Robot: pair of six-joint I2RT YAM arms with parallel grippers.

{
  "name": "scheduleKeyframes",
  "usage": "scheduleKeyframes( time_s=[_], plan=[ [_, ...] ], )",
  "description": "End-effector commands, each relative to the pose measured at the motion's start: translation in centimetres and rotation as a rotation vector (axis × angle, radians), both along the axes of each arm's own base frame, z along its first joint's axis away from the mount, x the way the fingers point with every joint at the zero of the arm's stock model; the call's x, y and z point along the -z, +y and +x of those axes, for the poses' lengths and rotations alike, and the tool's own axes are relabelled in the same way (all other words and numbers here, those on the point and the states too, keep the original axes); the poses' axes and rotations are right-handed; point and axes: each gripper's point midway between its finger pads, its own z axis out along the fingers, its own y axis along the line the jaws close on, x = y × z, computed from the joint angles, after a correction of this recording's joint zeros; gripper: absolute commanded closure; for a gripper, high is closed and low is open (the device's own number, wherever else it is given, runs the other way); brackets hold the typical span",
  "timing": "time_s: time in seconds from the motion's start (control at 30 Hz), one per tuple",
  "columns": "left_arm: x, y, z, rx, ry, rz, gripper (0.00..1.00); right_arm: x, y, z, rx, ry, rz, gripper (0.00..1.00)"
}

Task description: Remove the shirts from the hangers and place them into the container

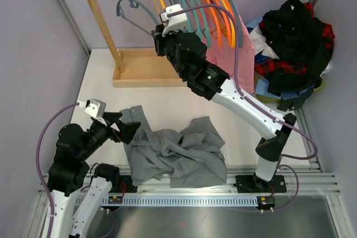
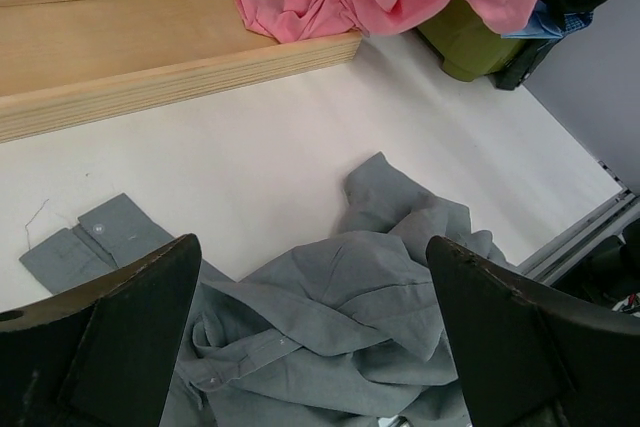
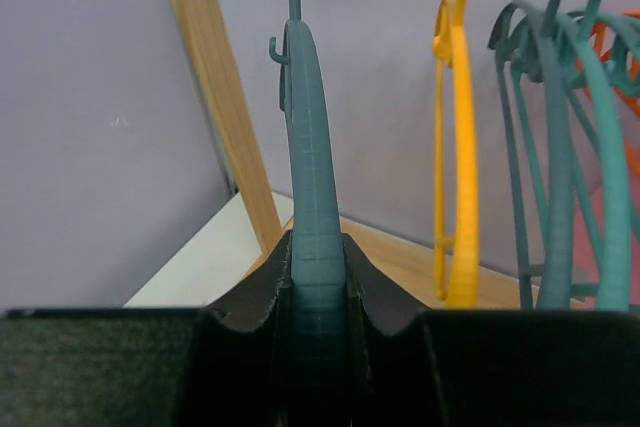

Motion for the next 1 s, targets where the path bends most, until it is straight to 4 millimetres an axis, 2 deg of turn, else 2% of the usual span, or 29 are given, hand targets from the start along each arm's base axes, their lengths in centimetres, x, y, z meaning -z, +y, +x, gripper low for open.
scheduleKeyframes(
  time_s=[0.0,0.03,0.07,0.1,0.2,0.23,0.3,0.33,0.4,0.5,0.53,0.57,0.6,0.63,0.7,0.73,0.77,0.8,0.83,0.87,0.9,0.93,0.97],
  plan=[
    [-0.8,-0.7,-0.6,0.038,-0.021,-0.038,0.01,-3.2,-2.1,2.5,0.126,-0.061,0.099,1.00],
    [-0.8,-0.7,-0.6,0.040,-0.021,-0.038,0.01,-2.1,-2.0,3.4,0.152,-0.039,0.086,1.00],
    [-0.8,-0.7,-0.6,0.043,-0.017,-0.036,0.01,-2.9,-2.5,3.9,0.177,-0.041,0.112,1.00],
    [-0.7,-0.7,-0.6,0.044,-0.009,-0.035,0.01,-2.7,-3.2,4.4,0.226,-0.031,0.119,1.00],
    [-0.9,-0.8,-0.7,0.048,-0.010,-0.041,0.01,-2.4,-3.5,5.5,0.275,-0.014,0.138,1.00],
    [-0.9,-0.8,-0.8,0.048,-0.008,-0.042,0.01,-1.7,-3.1,6.0,0.276,-0.004,0.129,1.00],
    [-0.9,-0.9,-0.8,0.050,-0.006,-0.049,0.01,-2.2,-3.1,6.3,0.282,-0.013,0.145,1.00],
    [-1.0,-1.0,-0.8,0.056,-0.007,-0.053,0.01,-1.4,-2.6,6.9,0.279,-0.005,0.134,1.00],
    [-0.8,-1.1,-0.8,0.059,0.005,-0.055,0.01,-1.7,-2.8,7.1,0.285,0.006,0.140,1.00],
    [-0.8,-0.9,-1.0,0.053,0.005,-0.055,0.01,-0.5,-2.2,7.1,0.268,0.034,0.103,1.00],
    [-0.9,-0.9,-1.1,0.050,0.000,-0.055,0.01,0.5,-1.8,6.6,0.234,0.068,0.093,1.00],
    [-0.9,-0.8,-1.1,0.049,-0.001,-0.055,0.01,1.1,-1.5,6.2,0.203,0.087,0.082,0.88],
    [-1.2,-0.7,-1.2,0.046,-0.008,-0.055,0.01,1.7,-0.4,5.3,0.130,0.106,0.072,0.52],
    [-1.2,-0.7,-1.3,0.043,-0.009,-0.056,0.01,3.0,0.4,3.2,0.087,0.128,0.037,0.37],
    [-1.6,-0.5,-1.5,0.037,-0.018,-0.058,0.01,4.6,1.1,0.4,0.068,0.121,-0.021,0.12],
    [-1.8,-0.5,-1.6,0.036,-0.026,-0.059,0.01,6.7,1.3,-1.9,0.045,0.129,-0.061,0.01],
    [-1.9,-0.4,-1.7,0.033,-0.030,-0.063,0.01,8.0,3.0,-5.2,-0.012,0.137,-0.088,0.01],
    [-2.0,-0.3,-1.7,0.026,-0.034,-0.067,0.01,9.3,3.2,-7.1,-0.017,0.152,-0.107,0.01],
    [-2.1,-0.3,-1.7,0.020,-0.037,-0.070,0.01,12.4,2.7,-8.9,-0.023,0.184,-0.165,0.01],
    [-2.2,-0.1,-1.7,0.012,-0.042,-0.075,0.01,14.2,3.5,-11.6,-0.049,0.226,-0.160,0.01],
    [-2.2,0.0,-1.7,0.003,-0.038,-0.082,0.01,15.7,2.5,-12.3,-0.002,0.256,-0.165,0.01],
    [-2.2,-0.1,-1.8,0.004,-0.036,-0.087,0.01,19.4,0.7,-13.4,0.029,0.311,-0.238,0.01],
    [-2.3,-0.1,-1.8,0.004,-0.042,-0.093,0.01,21.2,-0.2,-14.4,0.041,0.350,-0.243,0.00]
  ],
)
